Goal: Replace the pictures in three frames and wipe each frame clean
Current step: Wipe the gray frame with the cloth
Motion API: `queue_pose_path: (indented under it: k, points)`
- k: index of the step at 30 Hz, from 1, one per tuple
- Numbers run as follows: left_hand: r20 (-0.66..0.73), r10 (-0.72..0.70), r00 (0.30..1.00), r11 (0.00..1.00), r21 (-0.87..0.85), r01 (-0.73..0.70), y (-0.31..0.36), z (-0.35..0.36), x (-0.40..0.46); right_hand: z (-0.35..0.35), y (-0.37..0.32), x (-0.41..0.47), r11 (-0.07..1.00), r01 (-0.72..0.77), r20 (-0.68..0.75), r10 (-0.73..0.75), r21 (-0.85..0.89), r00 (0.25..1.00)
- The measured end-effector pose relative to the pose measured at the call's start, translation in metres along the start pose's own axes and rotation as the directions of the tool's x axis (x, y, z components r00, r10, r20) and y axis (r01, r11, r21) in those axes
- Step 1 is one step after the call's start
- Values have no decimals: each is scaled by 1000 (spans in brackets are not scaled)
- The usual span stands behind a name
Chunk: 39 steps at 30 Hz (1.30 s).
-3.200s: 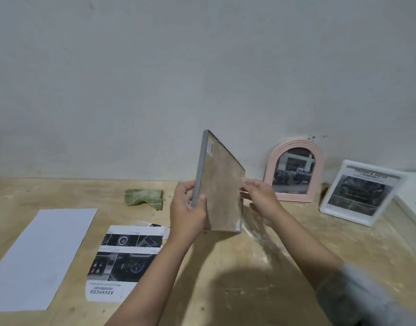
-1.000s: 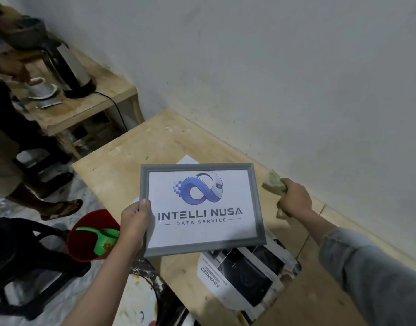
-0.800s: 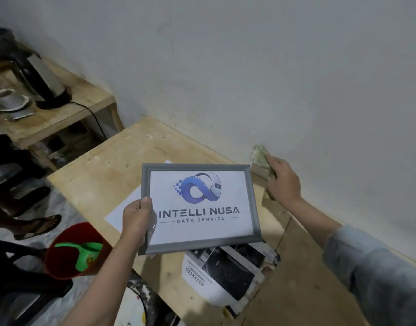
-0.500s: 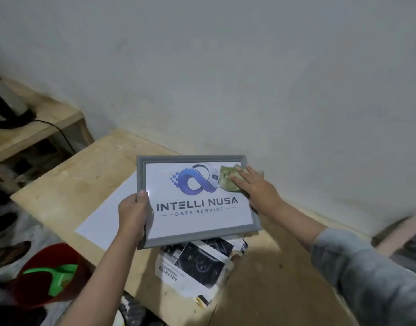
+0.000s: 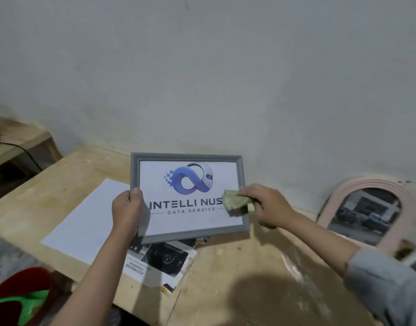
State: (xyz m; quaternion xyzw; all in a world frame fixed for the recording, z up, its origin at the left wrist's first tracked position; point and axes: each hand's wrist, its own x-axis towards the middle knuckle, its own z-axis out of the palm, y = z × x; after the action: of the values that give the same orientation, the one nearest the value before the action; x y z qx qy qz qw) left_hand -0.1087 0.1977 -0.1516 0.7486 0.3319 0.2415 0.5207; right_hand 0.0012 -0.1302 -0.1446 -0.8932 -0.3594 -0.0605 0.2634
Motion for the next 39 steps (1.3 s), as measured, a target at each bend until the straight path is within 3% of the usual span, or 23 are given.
queue_pose_path:
  k: [3, 9, 13, 16, 20, 23, 27, 32, 36, 39]
  points:
    - [56, 17, 998, 1000, -6, -17, 10, 14, -18, -19, 7, 19, 981, 44, -180, -79, -191, 980]
    - [91, -62, 994, 982, -174, 78, 16, 31, -45, -18, 28, -5, 874, 200, -96, -268, -444, 959]
    - [82, -70, 994, 980, -180, 84, 13, 33, -55, -2, 38, -60, 885, 260, -67, -309, -387, 949]
    - [31, -76, 997, 982, -173, 81, 15, 37, -61, 5, 38, -98, 925, 268, 90, -253, -271, 963]
    - [9, -13, 1000, 994, -109, 14, 22, 42, -72, -21, 31, -108, 999, 27, 362, -32, 19, 932]
    - [41, 8, 999, 998, -65, -6, 24, 49, -82, -52, 22, -82, 991, -86, 217, 62, 105, 974]
    - [130, 21, 991, 997, -82, -11, 35, 64, -97, -72, 22, -38, 997, 63, -80, -67, -52, 995]
    - [176, -17, 984, 985, -168, 47, 47, 72, -104, -46, 32, -36, 927, 197, -18, -214, -319, 977]
    - [151, -27, 988, 983, -175, 53, 49, 69, -96, -21, 25, -84, 907, 284, -21, -305, -311, 952]
    - [128, -6, 992, 984, -176, 29, 49, 67, -92, -9, 22, -119, 906, 336, 71, -329, -258, 942]
